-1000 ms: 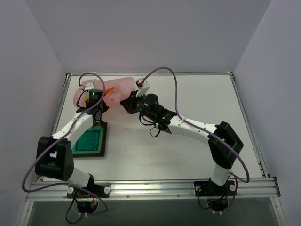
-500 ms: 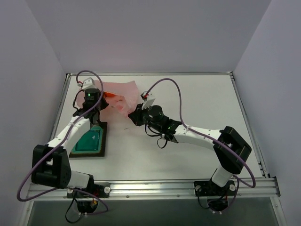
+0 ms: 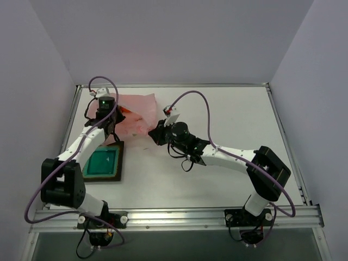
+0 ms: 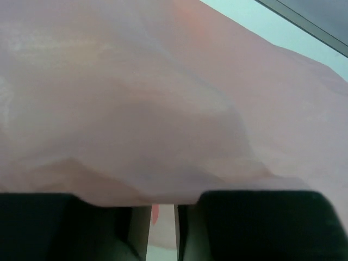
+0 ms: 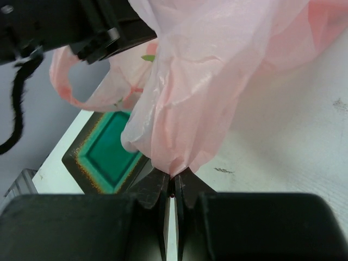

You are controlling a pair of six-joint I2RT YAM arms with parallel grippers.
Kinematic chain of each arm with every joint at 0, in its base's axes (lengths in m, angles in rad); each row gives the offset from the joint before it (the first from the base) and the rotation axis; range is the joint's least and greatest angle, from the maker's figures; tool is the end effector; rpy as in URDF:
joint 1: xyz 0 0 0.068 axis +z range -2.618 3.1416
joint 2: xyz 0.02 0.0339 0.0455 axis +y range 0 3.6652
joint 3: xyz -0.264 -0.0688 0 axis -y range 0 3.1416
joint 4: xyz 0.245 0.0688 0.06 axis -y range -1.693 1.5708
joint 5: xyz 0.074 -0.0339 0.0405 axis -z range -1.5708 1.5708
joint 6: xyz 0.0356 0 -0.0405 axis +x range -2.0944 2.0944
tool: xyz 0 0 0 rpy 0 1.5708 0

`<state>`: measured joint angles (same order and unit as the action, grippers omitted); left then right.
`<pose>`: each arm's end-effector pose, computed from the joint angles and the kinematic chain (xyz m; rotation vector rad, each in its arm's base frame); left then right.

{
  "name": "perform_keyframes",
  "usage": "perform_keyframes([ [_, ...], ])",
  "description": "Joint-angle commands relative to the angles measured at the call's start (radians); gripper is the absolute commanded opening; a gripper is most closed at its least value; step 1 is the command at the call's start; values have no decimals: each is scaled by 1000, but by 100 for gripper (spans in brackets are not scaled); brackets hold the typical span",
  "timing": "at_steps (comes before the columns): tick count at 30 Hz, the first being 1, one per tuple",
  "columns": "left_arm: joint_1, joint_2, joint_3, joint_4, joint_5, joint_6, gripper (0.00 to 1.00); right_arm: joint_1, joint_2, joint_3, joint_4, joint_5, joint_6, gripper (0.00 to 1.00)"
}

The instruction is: Take the fake fruits out of the plastic bag

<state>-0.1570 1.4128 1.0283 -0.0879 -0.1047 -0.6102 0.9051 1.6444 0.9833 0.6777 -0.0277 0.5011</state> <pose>0.3221 -0.0472 0.2882 -0.5271 1.9923 -0.3717 0.2334 0.2989 0.2755 -0.3578 1.6298 1.1145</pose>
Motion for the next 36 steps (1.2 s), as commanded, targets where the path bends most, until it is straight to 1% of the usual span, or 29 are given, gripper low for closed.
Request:
perform_keyframes([
  [1,22,129,116,-13,-36,39,14,5,-52,-9,40,25,2,0],
  [2,27,155,128,-10,-44,40,13,5,-55,-8,37,25,-1,0],
  [3,28,196,139,-6,-55,47,8,5,-57,-6,36,25,-3,0],
  [5,30,242,165,23,-76,52,5,6,-52,2,36,25,-6,0],
  [8,30,285,206,40,-121,63,3,5,-32,14,46,25,-7,0],
  [9,28,304,208,51,-168,63,3,5,-25,24,48,25,-7,0],
  [13,28,331,176,195,-230,79,3,5,17,52,62,14,0,0],
  [16,28,383,191,244,-260,107,19,5,41,75,68,-1,2,0],
  [17,28,393,197,260,-268,116,29,5,48,83,68,-6,4,0],
  [19,28,414,219,302,-302,157,42,5,55,103,66,-12,2,0],
  [20,31,422,234,309,-315,171,47,6,58,109,65,-14,1,0],
  [21,33,432,251,310,-328,184,54,6,61,115,65,-14,-1,0],
  [23,46,443,303,309,-323,220,57,6,75,138,62,-21,-4,0],
  [24,53,448,320,306,-316,236,57,5,81,144,62,-23,-6,0],
  [25,57,456,354,288,-299,240,47,5,98,150,62,-24,-4,0],
  [26,65,474,366,274,-223,244,33,5,106,161,62,-28,-4,0],
  [27,66,482,374,246,-201,251,12,3,115,166,71,-28,-1,0],
  [28,63,486,377,231,-191,251,3,3,133,169,75,-28,2,0],
  [30,56,470,320,235,-179,216,2,3,149,184,85,-35,7,0],
  [33,51,405,210,295,-184,150,2,2,178,202,97,-44,14,0],
  [36,43,347,184,266,-197,101,18,-2,199,210,105,-51,22,0],
])
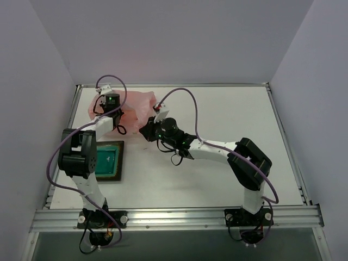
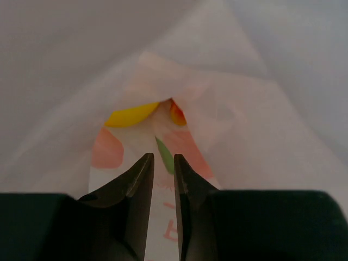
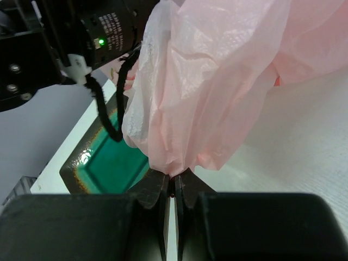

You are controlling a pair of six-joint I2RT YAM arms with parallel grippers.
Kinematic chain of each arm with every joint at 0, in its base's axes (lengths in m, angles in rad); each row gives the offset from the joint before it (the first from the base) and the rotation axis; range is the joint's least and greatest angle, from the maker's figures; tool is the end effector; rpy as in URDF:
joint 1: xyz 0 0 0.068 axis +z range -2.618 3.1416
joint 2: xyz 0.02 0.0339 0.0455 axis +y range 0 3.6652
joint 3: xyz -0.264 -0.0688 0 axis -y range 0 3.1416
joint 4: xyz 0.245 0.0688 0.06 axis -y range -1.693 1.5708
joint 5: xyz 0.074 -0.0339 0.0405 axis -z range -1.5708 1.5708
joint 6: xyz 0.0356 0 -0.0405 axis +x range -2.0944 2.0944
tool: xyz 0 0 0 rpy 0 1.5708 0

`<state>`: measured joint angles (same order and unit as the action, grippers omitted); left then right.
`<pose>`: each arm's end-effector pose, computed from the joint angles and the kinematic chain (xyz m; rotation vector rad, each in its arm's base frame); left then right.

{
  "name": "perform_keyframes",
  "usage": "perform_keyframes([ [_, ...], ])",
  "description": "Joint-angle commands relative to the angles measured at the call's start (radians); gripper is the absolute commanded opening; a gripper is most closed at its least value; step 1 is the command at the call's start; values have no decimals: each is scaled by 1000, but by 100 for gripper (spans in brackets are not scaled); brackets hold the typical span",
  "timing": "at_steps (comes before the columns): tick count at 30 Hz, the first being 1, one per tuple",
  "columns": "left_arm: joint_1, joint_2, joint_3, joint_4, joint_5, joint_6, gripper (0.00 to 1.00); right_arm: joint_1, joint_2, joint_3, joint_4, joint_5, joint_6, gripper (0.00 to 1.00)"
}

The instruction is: Take the fake fruits out of the plastic bag

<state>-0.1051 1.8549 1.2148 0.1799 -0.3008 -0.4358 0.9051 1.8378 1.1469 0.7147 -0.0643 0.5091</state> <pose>0.4219 -0.0339 0.2207 -0.5147 1.9420 -0.0394 0.2614 0.3366 0.2609 -0.3819 1.6243 1.1502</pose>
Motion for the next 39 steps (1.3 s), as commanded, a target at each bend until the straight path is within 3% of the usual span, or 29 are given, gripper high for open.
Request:
perform_keyframes([
  [1,-11,-111,-8,-16,-1,-90,21,-3,8,43,74,-14,25,0],
  [6,-38,-244,-113,-59,23,-176,28,-24,1,28,144,-15,77,0],
  [12,-64,-289,-231,-51,40,-268,10,-41,2,66,150,-38,120,0],
  [19,-65,-103,-63,-91,17,-219,8,-46,-29,63,138,-51,117,0],
  [24,-58,-36,18,-23,0,-199,9,-46,-25,53,134,-92,112,0],
  [30,-45,55,93,-2,-21,-161,12,-45,-37,7,154,-94,112,0],
  [37,-8,125,98,56,-47,-147,30,-51,-43,4,143,-104,89,0],
  [39,-5,122,89,84,-49,-127,40,-48,-43,-4,152,-106,95,0],
])
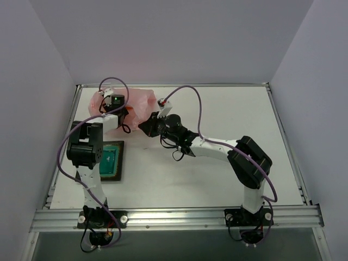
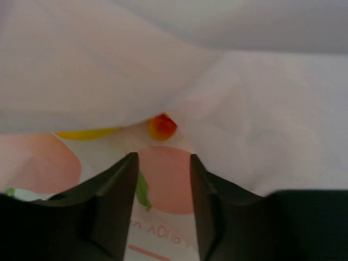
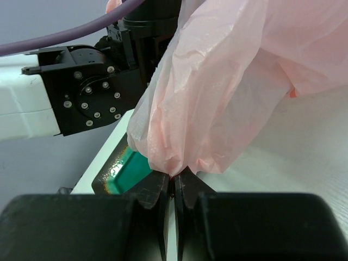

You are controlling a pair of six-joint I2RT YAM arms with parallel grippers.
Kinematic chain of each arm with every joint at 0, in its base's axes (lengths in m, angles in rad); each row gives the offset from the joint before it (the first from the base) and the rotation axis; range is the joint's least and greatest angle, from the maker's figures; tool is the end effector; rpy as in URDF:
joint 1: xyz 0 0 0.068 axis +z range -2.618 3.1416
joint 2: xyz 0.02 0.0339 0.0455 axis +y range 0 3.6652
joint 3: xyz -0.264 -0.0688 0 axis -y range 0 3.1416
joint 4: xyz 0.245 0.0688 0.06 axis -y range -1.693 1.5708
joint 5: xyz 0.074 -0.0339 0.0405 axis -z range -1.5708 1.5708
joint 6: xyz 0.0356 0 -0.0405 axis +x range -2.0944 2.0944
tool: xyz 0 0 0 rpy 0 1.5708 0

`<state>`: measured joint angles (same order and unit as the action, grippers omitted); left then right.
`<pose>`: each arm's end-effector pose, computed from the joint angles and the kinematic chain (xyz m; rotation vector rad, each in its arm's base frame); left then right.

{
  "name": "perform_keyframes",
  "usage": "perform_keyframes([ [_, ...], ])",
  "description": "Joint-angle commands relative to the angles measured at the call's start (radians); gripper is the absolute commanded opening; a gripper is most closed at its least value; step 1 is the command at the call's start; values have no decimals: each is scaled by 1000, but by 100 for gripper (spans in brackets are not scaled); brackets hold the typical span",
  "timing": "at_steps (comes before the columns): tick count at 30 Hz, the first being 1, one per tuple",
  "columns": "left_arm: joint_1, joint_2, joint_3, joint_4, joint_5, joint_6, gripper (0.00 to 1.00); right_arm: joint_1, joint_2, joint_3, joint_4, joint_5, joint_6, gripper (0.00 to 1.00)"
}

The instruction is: Take the fake fruits out of the plastic bag

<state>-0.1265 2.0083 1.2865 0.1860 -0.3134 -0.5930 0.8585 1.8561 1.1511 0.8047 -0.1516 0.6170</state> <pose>0.4460 -0.0457 0.1807 -0.6600 1.9722 -0.1088 0.2759 0.3278 0.2646 -0.3279 1.5810 1.2864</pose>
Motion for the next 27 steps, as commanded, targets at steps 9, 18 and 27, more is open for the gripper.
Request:
perform_keyframes([
  [9,34,64,117,34,-4,48,52,-6,-44,-39,88,-37,-5,0],
  [18,71,141,200,-26,48,-24,52,-7,-78,-71,80,-49,-31,0],
  [27,91,161,182,56,80,-54,28,-12,-135,-139,33,-22,-74,0],
])
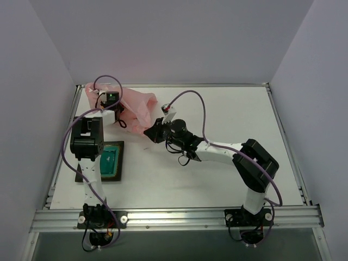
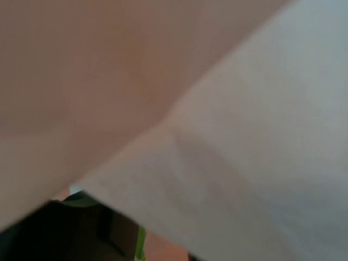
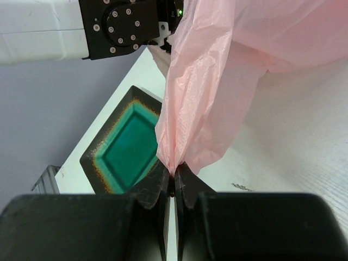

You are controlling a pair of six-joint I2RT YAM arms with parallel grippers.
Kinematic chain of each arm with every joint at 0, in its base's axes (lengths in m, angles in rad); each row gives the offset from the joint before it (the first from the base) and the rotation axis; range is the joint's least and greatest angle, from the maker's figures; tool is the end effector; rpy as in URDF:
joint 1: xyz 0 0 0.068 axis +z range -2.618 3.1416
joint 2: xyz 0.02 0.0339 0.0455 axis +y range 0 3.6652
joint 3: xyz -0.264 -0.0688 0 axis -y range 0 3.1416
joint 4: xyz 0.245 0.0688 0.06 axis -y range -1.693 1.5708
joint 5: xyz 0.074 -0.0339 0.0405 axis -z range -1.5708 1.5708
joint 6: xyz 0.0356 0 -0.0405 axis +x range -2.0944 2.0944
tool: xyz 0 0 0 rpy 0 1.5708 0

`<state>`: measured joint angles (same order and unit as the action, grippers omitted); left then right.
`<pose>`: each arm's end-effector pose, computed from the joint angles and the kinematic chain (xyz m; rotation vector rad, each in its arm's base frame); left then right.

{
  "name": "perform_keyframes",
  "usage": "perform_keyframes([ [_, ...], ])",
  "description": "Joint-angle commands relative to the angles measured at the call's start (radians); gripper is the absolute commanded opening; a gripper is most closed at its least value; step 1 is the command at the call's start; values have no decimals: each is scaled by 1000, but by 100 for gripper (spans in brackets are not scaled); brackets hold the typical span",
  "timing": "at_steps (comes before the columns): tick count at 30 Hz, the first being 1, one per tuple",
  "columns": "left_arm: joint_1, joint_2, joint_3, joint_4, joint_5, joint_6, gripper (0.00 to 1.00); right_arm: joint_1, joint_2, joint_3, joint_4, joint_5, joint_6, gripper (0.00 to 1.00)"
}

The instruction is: Take the fake fruits out of the plastic bag

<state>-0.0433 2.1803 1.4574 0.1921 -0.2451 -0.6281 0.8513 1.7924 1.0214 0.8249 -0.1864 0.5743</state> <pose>0.4881 -0.0125 0.1579 -0.7409 1.9518 -0.1506 0.2615 0.3085 0.2492 -0.3896 1.6143 1.2575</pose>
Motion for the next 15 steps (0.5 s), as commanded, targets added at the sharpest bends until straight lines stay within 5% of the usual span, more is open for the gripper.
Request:
perform_keyframes([
  [1,8,-14,3,72,21,-13,24,-6,-71,-10,10,16,-34,0],
  [6,8,-56,-25,116,64,1,3,-6,-25,0,22,7,-16,0],
  [15,-3,-289,-278,266,205,-97,2,2,104,71,112,21,13,0],
])
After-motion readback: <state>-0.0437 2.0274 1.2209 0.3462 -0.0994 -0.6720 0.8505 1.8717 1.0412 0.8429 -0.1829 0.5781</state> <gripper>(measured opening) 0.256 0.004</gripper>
